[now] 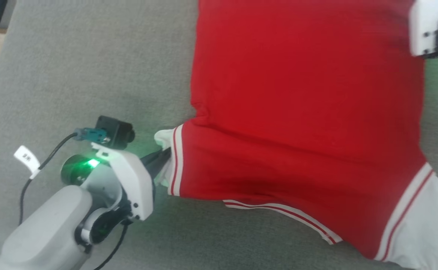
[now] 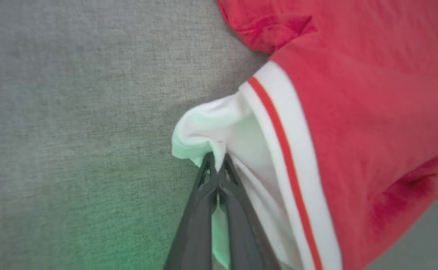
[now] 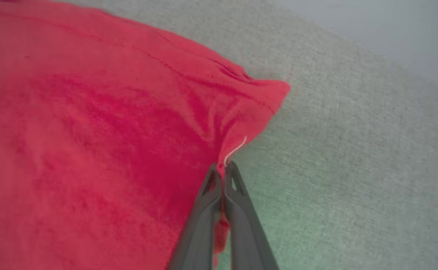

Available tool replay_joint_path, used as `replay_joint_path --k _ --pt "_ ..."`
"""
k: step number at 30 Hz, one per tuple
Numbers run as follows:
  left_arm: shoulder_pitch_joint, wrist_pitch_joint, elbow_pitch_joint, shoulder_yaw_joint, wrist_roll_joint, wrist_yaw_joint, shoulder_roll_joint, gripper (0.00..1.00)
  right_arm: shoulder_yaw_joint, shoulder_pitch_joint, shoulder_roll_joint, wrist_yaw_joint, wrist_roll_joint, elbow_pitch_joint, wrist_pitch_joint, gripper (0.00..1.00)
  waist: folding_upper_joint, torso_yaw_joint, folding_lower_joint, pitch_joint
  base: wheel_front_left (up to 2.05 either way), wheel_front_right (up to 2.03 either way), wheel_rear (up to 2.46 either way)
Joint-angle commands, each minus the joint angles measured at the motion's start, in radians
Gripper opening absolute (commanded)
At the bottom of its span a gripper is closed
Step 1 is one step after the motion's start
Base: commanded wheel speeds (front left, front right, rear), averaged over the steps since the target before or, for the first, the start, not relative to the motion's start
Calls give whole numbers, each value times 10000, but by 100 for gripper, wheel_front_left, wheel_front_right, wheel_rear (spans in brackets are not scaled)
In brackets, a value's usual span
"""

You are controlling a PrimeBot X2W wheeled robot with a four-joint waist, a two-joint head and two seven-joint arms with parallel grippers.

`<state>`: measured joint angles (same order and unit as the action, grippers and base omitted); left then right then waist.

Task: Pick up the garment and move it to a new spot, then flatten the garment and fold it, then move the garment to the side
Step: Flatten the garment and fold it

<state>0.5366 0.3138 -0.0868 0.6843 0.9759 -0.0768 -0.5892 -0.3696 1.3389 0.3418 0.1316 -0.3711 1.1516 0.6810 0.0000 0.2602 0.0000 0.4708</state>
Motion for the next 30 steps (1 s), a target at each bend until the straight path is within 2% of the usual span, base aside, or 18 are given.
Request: replay_joint_path --k 1,5,8,11,12,14,20,23,26,30 --pt "-200 -33 -24 -71 20 -115 -139 0 -252 -302 -37 -17 -263 -325 101 0 0 -376 0 -339 0 0 0" --pt "-520 -25 161 -208 120 -282 -466 0 -1244 -1260 306 -17 -1519 -1940 468 0 0 -865 0 -711 0 0 0" --pt "-755 -2 337 -308 200 -416 -711 0 -1783 -2094 924 -17 -2528 -3440 628 0 0 -1211 0 -971 0 0 0" --pt "-980 36 514 -382 267 -574 -925 0 -2029 -3093 1581 -17 -3393 -4908 623 0 0 -1540 0 -1191 0 0 0" --pt "-980 36 514 -382 267 -574 -925 0 -2029 -3093 1581 -17 -3393 -4908 623 0 0 -1540 0 -1191 0 0 0" --pt "-1104 66 646 -431 302 -684 -1039 0 -2009 -3754 1983 -17 -3837 -5800 583 0 0 -1737 0 -1309 0 0 0" --pt "-1377 131 1022 -525 386 -877 -1326 0 -1290 -6100 2788 -17 -4505 -7930 603 0 0 -2128 0 -1554 0 0 0" --pt "-1498 161 1187 -542 397 -967 -1438 0 -662 -7533 2937 -15 -4632 -8807 763 0 0 -2244 0 -1607 0 0 0" --pt "-1581 163 1335 -578 413 -1029 -1500 0 168 -9030 2828 -15 -4468 -9538 774 0 0 -2313 0 -1629 0 0 0" --pt "-1676 116 1439 -603 465 -1092 -1554 0 1052 -10724 2267 -17 -3754 -10174 840 0 0 -2391 0 -1588 0 0 0"
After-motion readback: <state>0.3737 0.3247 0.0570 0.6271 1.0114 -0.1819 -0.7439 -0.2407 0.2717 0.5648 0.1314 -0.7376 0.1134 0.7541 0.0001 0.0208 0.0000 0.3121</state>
